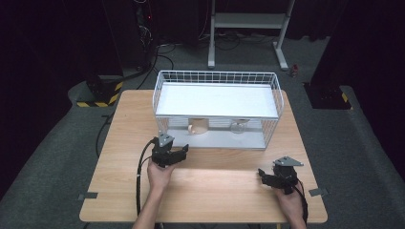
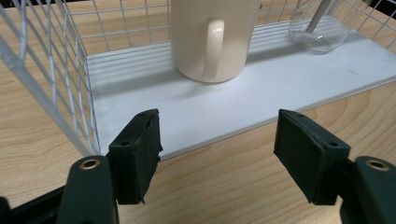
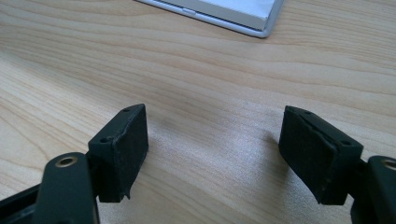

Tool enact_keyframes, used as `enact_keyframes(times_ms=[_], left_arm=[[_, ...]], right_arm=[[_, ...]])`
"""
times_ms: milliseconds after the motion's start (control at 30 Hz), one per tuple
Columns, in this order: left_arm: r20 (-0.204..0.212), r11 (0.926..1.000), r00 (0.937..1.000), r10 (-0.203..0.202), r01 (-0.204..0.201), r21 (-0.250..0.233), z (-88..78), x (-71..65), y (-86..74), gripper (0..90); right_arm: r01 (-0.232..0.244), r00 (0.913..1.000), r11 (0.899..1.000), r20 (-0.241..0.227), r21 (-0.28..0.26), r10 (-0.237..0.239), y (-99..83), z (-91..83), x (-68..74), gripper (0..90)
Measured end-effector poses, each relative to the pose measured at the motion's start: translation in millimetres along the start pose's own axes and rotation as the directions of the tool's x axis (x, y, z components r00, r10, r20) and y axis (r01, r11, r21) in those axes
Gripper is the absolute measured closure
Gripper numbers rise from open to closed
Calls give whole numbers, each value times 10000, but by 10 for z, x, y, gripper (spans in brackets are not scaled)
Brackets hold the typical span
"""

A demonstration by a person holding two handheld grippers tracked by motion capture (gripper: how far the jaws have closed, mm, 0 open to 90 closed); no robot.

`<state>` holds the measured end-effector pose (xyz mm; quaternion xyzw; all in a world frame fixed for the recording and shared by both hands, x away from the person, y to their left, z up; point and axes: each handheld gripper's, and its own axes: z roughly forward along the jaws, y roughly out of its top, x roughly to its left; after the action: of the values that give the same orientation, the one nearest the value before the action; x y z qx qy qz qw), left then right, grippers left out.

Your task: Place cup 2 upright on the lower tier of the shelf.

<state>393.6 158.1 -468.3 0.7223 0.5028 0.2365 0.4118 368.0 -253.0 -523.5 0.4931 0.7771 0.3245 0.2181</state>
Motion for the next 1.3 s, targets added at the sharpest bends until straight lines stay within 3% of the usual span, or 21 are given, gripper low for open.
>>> enact_keyframes(times_ms=[1300], left_arm=[[161, 9989, 9990, -421, 425, -201, -266, 134, -137, 307]], right_arm=[[-2, 10000, 10000, 0, 0, 2, 0, 0, 0, 240]])
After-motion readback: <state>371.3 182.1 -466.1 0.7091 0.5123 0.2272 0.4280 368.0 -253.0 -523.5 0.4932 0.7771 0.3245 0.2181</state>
